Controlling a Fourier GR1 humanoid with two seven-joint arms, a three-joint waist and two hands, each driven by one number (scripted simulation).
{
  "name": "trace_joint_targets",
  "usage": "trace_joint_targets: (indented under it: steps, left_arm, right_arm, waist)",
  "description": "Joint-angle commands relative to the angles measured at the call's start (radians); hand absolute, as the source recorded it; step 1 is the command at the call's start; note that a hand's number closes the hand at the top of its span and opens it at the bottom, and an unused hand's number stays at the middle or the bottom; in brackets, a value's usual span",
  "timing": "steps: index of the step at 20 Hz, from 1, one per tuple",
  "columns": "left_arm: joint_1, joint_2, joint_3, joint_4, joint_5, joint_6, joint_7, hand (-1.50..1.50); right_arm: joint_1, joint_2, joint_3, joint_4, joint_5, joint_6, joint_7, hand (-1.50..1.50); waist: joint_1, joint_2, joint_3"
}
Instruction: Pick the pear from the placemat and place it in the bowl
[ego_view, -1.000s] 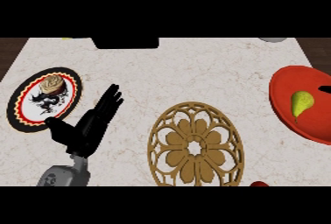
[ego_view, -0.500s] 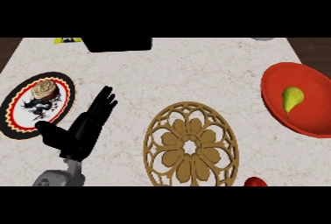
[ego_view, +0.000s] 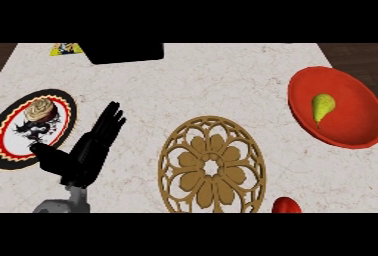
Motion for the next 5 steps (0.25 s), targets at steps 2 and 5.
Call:
trace_joint_targets:
  steps: [2,5]
  left_arm:
    - [0.002,0.013,0.015,-0.011,0.012,-0.005,0.016,0.0]
    - [-0.008,0.016,0.033,-0.015,0.016,0.006,0.018,0.0]
  right_arm:
    - [0.26,0.077,-0.002,-0.068,0.028,0.242,-0.284,1.5]
    - [0.359,0.099,0.074,-0.145,0.094,0.238,-0.303,1.5]
  waist:
    - [-0.009,-0.002,0.003]
    - [-0.02,-0.01,0.006]
